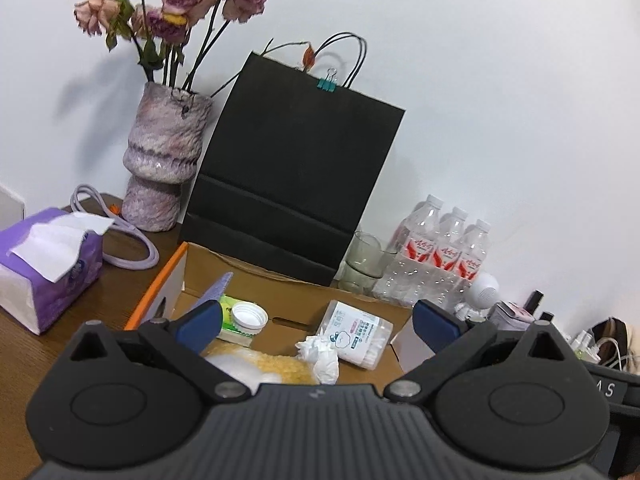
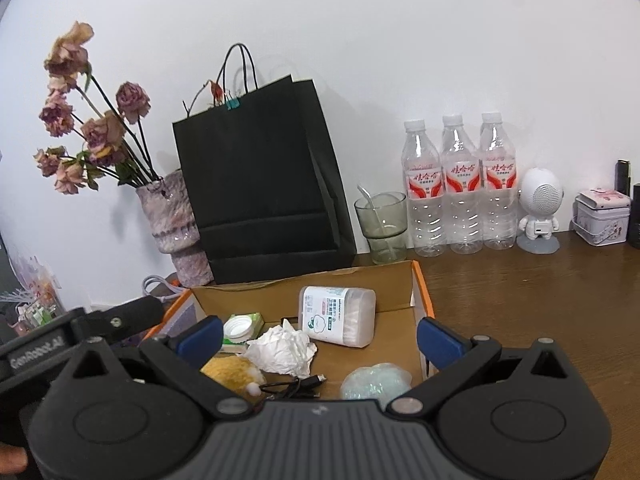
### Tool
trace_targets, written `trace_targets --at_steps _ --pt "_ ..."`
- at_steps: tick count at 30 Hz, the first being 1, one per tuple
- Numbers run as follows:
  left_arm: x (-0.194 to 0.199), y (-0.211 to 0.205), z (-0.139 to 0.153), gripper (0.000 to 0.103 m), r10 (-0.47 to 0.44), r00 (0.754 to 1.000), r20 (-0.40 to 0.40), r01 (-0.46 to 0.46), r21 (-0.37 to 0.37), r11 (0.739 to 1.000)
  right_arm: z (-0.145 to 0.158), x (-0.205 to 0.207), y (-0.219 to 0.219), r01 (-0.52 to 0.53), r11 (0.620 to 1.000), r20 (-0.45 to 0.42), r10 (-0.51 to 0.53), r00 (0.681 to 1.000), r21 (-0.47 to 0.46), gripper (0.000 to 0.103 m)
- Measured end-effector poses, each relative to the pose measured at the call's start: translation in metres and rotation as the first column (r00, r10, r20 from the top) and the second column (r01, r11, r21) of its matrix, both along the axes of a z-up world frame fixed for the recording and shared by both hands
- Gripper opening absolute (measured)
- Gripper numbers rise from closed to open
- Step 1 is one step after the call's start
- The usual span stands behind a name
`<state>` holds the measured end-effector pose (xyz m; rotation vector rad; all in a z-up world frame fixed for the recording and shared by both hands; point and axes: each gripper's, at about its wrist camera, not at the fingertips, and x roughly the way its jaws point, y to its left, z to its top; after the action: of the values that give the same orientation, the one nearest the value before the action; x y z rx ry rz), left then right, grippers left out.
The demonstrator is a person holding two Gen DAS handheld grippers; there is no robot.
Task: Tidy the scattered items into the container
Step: 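Withdraw both open tools from the box toward the remaining candies and soap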
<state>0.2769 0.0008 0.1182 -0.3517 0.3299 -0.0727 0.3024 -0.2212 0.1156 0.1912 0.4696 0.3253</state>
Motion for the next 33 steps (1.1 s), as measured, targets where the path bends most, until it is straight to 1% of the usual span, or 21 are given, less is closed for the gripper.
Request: trace_targets --at_steps 4,6,10,15,19,24,26,28,29,30,31,32,33 --pt "-0.02 0.013 0.006 0.103 0.018 1.0 0.01 -0.018 0.025 1.0 -0.001 -0.019 -0.001 -0.009 0.999 0.018 0.01 1.0 -0.038 0.103" --pt "-0.03 0.022 0.007 0.103 0.024 1.0 0.007 -0.024 0.035 0.999 -0.005 -0.026 -0.001 -0.005 0.998 0.012 0.006 1.0 -0.063 0.103" --pt "-0.049 0.037 0.003 0.103 0.03 0.999 -0.023 -0.028 0.088 0.996 -0.022 -0.043 -0.001 -0.013 0.994 -0.02 0.011 1.0 -0.11 0.103" --pt "-0.071 0.05 -0.013 0.103 0.012 0.997 -0.077 0.001 0.157 0.988 -0.055 -0.069 0.009 -0.052 0.979 -0.097 0.033 0.995 -0.197 0.103" --pt "-0.086 0.055 -0.036 0.103 -0.008 0.99 -0.138 0.034 0.185 0.982 -0.079 -0.09 0.02 -0.122 0.962 -0.157 0.084 0.984 -0.246 0.102" --pt "-0.106 0.063 -0.059 0.103 0.001 0.982 -0.189 0.031 0.165 0.986 -0.094 -0.106 0.03 -0.152 0.95 -0.173 0.108 0.979 -0.271 0.092" --pt "-0.113 0.063 -0.063 0.103 -0.006 0.98 -0.198 0.037 0.155 0.987 -0.095 -0.105 0.034 -0.158 0.947 -0.175 0.112 0.978 -0.278 0.084" --pt "-0.118 0.062 -0.066 0.103 -0.015 0.979 -0.201 0.047 0.154 0.987 -0.098 -0.105 0.039 -0.164 0.94 -0.179 0.113 0.977 -0.299 0.081" --pt "-0.121 0.061 -0.067 0.103 -0.019 0.979 -0.201 0.051 0.155 0.987 -0.1 -0.104 0.041 -0.168 0.936 -0.183 0.115 0.976 -0.309 0.074" --pt "-0.123 0.06 -0.067 0.103 -0.023 0.98 -0.2 0.055 0.156 0.986 -0.101 -0.103 0.043 -0.17 0.936 -0.18 0.118 0.976 -0.307 0.072" --pt "-0.123 0.059 -0.067 0.103 -0.029 0.98 -0.198 0.061 0.155 0.986 -0.101 -0.103 0.043 -0.175 0.939 -0.181 0.124 0.976 -0.297 0.068" --pt "-0.123 0.058 -0.067 0.103 -0.036 0.98 -0.197 0.067 0.155 0.986 -0.101 -0.103 0.043 -0.177 0.941 -0.181 0.128 0.975 -0.29 0.06" --pt "-0.123 0.056 -0.067 0.103 -0.042 0.979 -0.2 0.074 0.156 0.985 -0.1 -0.103 0.044 -0.18 0.941 -0.177 0.133 0.975 -0.286 0.053"
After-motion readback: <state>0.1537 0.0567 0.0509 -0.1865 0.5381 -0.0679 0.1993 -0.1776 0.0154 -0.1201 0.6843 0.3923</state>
